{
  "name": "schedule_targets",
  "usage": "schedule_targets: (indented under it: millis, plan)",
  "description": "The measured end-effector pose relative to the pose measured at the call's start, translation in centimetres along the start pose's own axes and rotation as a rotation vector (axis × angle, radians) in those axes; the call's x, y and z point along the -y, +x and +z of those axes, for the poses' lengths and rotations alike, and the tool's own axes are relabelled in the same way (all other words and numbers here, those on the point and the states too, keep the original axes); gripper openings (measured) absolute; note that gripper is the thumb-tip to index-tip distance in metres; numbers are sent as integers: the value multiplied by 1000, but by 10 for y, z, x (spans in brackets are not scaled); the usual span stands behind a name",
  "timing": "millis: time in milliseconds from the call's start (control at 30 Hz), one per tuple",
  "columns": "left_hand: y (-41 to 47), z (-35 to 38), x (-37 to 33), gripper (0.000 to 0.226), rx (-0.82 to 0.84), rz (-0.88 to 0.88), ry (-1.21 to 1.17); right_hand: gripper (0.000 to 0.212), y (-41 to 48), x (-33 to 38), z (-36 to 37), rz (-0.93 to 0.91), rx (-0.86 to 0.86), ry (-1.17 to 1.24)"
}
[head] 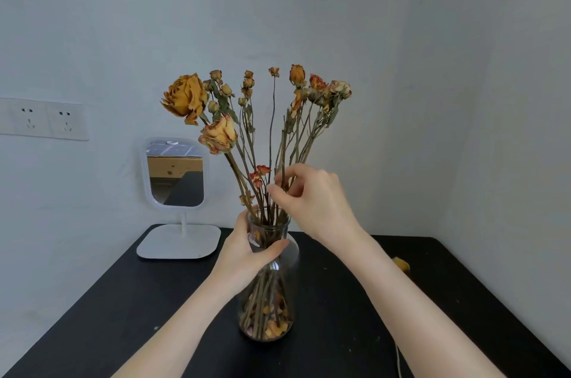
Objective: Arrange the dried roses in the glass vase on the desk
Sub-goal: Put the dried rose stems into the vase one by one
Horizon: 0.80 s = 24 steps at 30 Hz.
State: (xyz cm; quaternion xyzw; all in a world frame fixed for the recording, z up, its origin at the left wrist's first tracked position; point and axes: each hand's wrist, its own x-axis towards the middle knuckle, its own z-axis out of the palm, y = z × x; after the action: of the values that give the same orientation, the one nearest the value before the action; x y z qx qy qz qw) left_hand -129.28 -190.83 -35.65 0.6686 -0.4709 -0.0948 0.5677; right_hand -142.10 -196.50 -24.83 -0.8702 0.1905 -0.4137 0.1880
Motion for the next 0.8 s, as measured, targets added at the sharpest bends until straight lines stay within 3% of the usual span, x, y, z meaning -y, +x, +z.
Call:
schedule_targets:
  millis: [133,667,800]
  plan:
    - [0,0,0,73,-4,4,21,17,3,6,-3,-2,-70,69]
    - [5,-4,-1,76,77,-18,6,18,-1,0,-8,138,-22,190]
    - [2,-7,-6,86,98,-44,-1,15,-1,2,-14,139,34,213]
